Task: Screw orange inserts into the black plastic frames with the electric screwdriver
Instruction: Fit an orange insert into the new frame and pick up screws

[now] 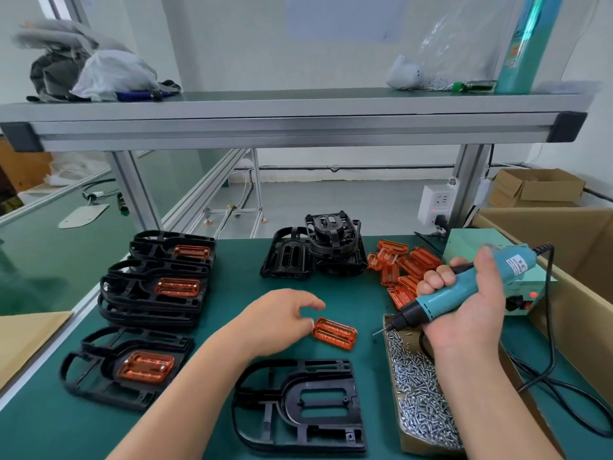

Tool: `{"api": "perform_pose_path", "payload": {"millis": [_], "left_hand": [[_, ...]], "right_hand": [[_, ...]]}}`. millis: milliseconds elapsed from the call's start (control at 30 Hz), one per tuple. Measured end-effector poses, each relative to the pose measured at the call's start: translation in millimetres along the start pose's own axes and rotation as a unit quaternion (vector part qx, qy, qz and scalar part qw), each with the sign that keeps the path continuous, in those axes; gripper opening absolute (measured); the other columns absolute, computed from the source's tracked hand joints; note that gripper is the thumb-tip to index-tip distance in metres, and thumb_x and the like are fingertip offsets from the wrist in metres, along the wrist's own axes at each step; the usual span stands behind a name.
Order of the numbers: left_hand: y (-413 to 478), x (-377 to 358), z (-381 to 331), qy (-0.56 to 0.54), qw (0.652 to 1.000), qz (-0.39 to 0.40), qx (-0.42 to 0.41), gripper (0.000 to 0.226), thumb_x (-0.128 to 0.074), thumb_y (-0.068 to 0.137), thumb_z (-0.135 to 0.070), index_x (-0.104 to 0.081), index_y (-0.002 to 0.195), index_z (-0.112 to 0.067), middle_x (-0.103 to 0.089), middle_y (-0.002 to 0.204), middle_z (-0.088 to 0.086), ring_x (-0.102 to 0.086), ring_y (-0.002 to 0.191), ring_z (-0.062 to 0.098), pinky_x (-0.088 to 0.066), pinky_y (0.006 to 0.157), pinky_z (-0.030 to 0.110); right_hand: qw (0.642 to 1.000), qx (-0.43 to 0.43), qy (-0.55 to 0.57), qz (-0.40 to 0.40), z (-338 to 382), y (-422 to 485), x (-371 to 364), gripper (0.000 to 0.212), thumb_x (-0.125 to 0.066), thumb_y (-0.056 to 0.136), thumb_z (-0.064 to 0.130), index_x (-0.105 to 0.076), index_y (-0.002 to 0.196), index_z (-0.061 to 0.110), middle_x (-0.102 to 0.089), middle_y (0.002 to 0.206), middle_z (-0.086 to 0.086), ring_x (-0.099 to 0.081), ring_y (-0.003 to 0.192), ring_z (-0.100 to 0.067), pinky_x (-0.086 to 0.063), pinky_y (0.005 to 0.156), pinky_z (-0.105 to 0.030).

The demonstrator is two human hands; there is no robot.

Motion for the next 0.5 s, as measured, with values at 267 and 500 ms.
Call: {"api": "perform_pose_path", "payload": {"millis": [267, 500], "left_hand": [[6, -17, 5, -0.006, 0.998, 0.060, -0.008, 0.053, -0.081, 0.087, -0.040, -0.063, 0.137, -0.044, -0.061, 0.085, -0.012, -0.052, 0.065, -0.005, -0.035, 0.061, 0.018], [-16, -7, 8, -0.008, 1.000, -0.025, 0.006, 0.036, -0.080, 0.085, -0.039, -0.061, 0.115, -0.047, -0.051, 0.069, -0.013, -0.048, 0.060, 0.003, -0.034, 0.058, 0.027]], "right_hand": [[1.000, 0.001, -0.004, -0.006, 0, -1, -1, 0.035, -0.072, 0.096, 0.049, -0.059, 0.083, 0.019, -0.045, 0.071, 0.002, -0.043, 0.062, -0.013, -0.041, 0.060, -0.026], [1.000, -0.003, -0.003, 0.007, -1, -2, -1, 0.035, -0.071, 0.095, 0.050, -0.059, 0.082, 0.020, -0.044, 0.070, 0.003, -0.044, 0.061, -0.013, -0.041, 0.060, -0.025]]}}
Point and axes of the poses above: each hand's wrist, its own y-axis towards the middle knuckle, its own x-axis out of the back of the hand, z = x × y, the point moved 5 cm from there along y, towards the middle knuckle
